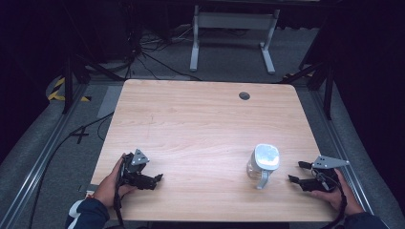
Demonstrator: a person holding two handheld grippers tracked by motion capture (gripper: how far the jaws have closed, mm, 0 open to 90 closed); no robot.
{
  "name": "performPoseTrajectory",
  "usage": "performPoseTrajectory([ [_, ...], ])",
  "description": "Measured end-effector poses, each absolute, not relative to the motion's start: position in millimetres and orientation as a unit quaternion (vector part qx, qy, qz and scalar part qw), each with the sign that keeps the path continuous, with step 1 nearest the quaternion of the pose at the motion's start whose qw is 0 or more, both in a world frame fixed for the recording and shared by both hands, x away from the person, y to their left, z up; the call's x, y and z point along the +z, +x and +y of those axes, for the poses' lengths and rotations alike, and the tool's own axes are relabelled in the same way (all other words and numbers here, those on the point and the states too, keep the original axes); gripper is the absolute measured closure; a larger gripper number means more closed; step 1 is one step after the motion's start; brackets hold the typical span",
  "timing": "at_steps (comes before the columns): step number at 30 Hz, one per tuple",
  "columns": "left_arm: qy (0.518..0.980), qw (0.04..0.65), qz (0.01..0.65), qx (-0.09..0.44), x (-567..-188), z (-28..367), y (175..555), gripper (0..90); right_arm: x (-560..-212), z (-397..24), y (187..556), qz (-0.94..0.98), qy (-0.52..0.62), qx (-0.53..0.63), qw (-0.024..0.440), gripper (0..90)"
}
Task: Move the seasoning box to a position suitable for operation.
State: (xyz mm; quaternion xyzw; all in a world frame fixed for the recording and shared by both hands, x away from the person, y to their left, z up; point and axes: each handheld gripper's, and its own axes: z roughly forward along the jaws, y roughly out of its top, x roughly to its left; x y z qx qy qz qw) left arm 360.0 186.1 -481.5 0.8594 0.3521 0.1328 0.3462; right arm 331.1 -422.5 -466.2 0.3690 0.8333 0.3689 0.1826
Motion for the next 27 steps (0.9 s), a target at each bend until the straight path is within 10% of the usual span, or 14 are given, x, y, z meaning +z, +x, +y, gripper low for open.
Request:
performPoseTrajectory([
  [12, 0.878, 0.347, 0.309, 0.116, -480, 168, 367, 0.0, -463, -426, 335, 0.831, 0.385, 0.356, 0.186, 36.0],
  [27, 0.882, 0.349, 0.297, 0.111, -480, 168, 370, 0.2, -420, -414, 330, 0.815, 0.344, 0.424, 0.193, 84.3],
])
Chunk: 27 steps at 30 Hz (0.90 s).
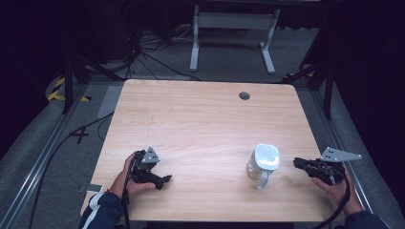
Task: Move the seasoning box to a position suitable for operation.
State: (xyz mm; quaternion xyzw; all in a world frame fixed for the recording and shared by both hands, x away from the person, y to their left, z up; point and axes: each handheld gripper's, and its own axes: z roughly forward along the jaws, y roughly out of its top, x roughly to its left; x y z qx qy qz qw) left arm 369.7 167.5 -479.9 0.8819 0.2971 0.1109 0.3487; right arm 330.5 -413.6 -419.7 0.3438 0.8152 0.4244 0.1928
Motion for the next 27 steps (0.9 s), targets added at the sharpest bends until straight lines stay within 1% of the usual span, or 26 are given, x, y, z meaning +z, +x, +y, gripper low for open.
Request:
performPoseTrajectory([
  [2, 0.882, 0.349, 0.297, 0.111, -480, 168, 370, 0.2, -411, -407, 328, 0.813, 0.328, 0.434, 0.207, 88.0],
  [6, 0.882, 0.349, 0.297, 0.111, -480, 168, 370, 0.2, -392, -393, 323, 0.815, 0.293, 0.451, 0.217, 89.4],
  [13, 0.881, 0.350, 0.298, 0.109, -480, 168, 370, 0.3, -367, -366, 322, 0.814, 0.253, 0.483, 0.197, 89.6],
  [18, 0.882, 0.349, 0.297, 0.111, -480, 168, 370, 0.2, -363, -345, 319, 0.825, 0.226, 0.484, 0.183, 89.7],
  [27, 0.880, 0.349, 0.302, 0.112, -480, 167, 369, 0.3, -372, -322, 316, 0.843, 0.202, 0.472, 0.161, 89.8],
])
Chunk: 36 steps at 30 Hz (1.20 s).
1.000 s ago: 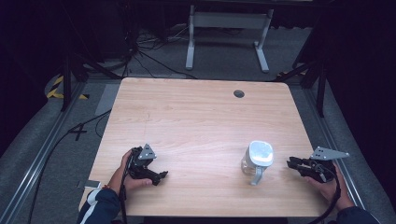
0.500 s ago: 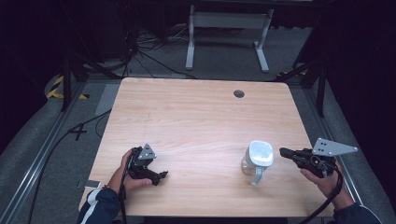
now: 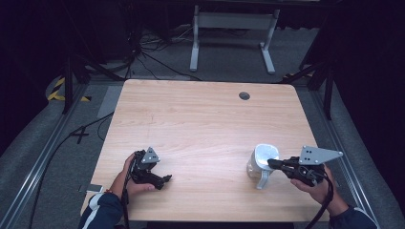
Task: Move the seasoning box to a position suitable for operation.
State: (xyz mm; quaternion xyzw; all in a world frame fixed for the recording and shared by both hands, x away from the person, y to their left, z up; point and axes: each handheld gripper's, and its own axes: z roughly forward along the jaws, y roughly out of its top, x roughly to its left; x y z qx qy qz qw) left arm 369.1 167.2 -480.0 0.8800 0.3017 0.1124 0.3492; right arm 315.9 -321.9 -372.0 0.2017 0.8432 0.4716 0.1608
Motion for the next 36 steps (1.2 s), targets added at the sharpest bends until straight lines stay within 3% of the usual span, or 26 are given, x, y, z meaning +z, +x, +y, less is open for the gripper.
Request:
performPoseTrajectory([
  [14, 0.878, 0.347, 0.310, 0.112, -479, 165, 369, 0.8, -372, -316, 313, 0.848, 0.190, 0.470, 0.153, 89.9],
  [16, 0.870, 0.354, 0.323, 0.118, -476, 164, 370, 6.6, -372, -317, 312, 0.848, 0.190, 0.471, 0.150, 89.9],
  [17, 0.870, 0.353, 0.326, 0.116, -474, 162, 371, 19.3, -371, -318, 312, 0.849, 0.189, 0.469, 0.152, 90.0],
  [25, 0.873, 0.384, 0.280, 0.110, -455, 123, 380, 34.3, -372, -319, 311, 0.849, 0.187, 0.470, 0.151, 90.0],
  [32, 0.867, 0.433, 0.220, 0.114, -425, 52, 392, 45.7, -372, -318, 308, 0.852, 0.180, 0.468, 0.155, 90.0],
  [36, 0.870, 0.446, 0.183, 0.101, -416, 13, 398, 58.6, -372, -319, 308, 0.851, 0.177, 0.469, 0.152, 89.9],
])
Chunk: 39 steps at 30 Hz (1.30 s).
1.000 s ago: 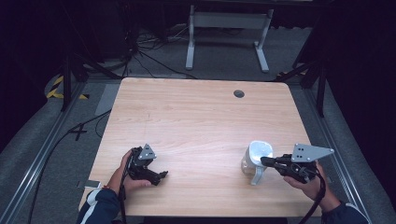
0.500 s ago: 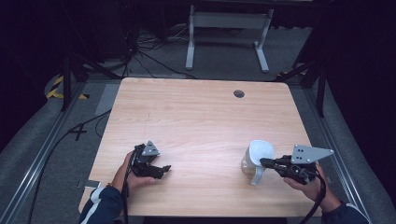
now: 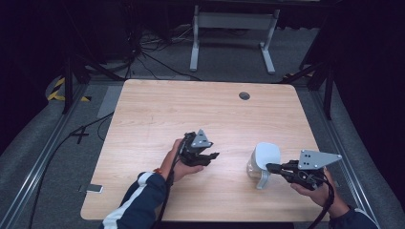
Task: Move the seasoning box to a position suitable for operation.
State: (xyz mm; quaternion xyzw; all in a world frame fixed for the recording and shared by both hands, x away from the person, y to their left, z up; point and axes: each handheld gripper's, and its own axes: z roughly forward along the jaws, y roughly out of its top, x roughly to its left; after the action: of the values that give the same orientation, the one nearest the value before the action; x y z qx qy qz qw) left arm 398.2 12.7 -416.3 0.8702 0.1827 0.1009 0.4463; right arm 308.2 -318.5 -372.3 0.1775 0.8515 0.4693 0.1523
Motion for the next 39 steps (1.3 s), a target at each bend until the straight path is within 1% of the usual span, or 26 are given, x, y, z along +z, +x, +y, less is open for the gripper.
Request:
performPoseTrajectory([
  [4, 0.874, 0.450, 0.153, 0.105, -409, -19, 400, 67.4, -373, -319, 307, 0.851, 0.176, 0.471, 0.152, 89.9],
  [6, 0.874, 0.451, 0.146, 0.106, -406, -26, 400, 68.0, -373, -319, 307, 0.851, 0.176, 0.471, 0.151, 89.9],
  [9, 0.874, 0.457, 0.131, 0.102, -400, -47, 402, 73.5, -373, -319, 307, 0.852, 0.173, 0.470, 0.151, 89.9],
  [13, 0.875, 0.457, 0.121, 0.108, -397, -61, 403, 74.7, -374, -319, 306, 0.853, 0.173, 0.469, 0.148, 89.9],
  [21, 0.871, 0.464, 0.110, 0.117, -387, -74, 401, 75.5, -374, -319, 306, 0.854, 0.172, 0.468, 0.150, 89.9],
  [28, 0.871, 0.470, 0.090, 0.114, -379, -79, 398, 82.7, -375, -319, 306, 0.856, 0.171, 0.465, 0.149, 89.9],
  [32, 0.866, 0.479, 0.091, 0.110, -377, -80, 395, 82.9, -376, -319, 306, 0.857, 0.170, 0.462, 0.148, 89.9],
  [39, 0.862, 0.490, 0.072, 0.107, -369, -79, 387, 84.0, -378, -320, 304, 0.860, 0.171, 0.457, 0.150, 89.9],
])
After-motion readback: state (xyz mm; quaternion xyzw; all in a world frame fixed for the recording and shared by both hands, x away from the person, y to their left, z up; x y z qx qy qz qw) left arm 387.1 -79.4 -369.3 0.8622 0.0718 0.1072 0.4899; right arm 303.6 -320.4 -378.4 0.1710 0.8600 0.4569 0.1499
